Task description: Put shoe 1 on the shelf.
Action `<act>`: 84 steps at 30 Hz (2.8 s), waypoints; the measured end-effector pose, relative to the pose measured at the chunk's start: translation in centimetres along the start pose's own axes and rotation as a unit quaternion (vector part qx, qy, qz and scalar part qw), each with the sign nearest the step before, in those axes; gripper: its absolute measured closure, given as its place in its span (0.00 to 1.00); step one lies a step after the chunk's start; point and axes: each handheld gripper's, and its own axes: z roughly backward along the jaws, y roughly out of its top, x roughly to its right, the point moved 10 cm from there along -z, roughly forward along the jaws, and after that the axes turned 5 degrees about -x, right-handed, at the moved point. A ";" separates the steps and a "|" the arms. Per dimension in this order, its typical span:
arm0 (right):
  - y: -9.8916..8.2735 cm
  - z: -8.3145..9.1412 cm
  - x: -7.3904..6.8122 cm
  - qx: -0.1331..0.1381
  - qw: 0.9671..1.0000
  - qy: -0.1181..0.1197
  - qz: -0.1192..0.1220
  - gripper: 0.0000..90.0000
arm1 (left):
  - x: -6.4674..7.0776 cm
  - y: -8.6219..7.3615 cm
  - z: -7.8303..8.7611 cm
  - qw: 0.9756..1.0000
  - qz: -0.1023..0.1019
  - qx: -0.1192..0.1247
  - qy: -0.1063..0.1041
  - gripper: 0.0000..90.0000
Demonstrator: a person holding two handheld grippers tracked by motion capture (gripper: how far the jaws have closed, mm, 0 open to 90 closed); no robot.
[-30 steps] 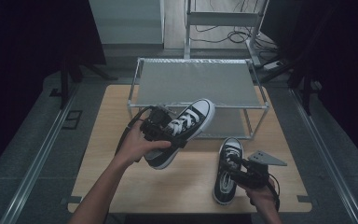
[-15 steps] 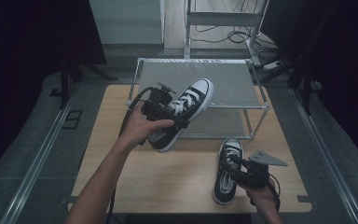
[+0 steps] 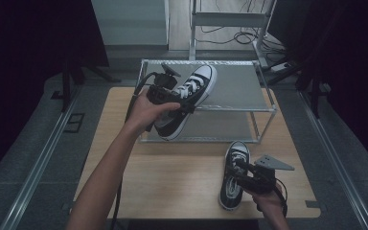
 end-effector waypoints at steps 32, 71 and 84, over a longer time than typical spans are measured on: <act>0.1 0.5 0.4 0.007 1.000 0.003 -0.010 0.55 | -4.6 8.4 -2.4 0.991 0.107 -0.025 0.077 0.19; -0.1 0.4 0.8 0.005 1.000 0.004 -0.019 0.54 | -9.8 10.4 -6.9 0.951 0.281 -0.036 0.127 0.18; -0.4 0.0 0.8 -0.002 1.000 0.005 -0.019 0.54 | -10.3 10.2 -7.6 0.946 0.292 -0.060 0.127 0.17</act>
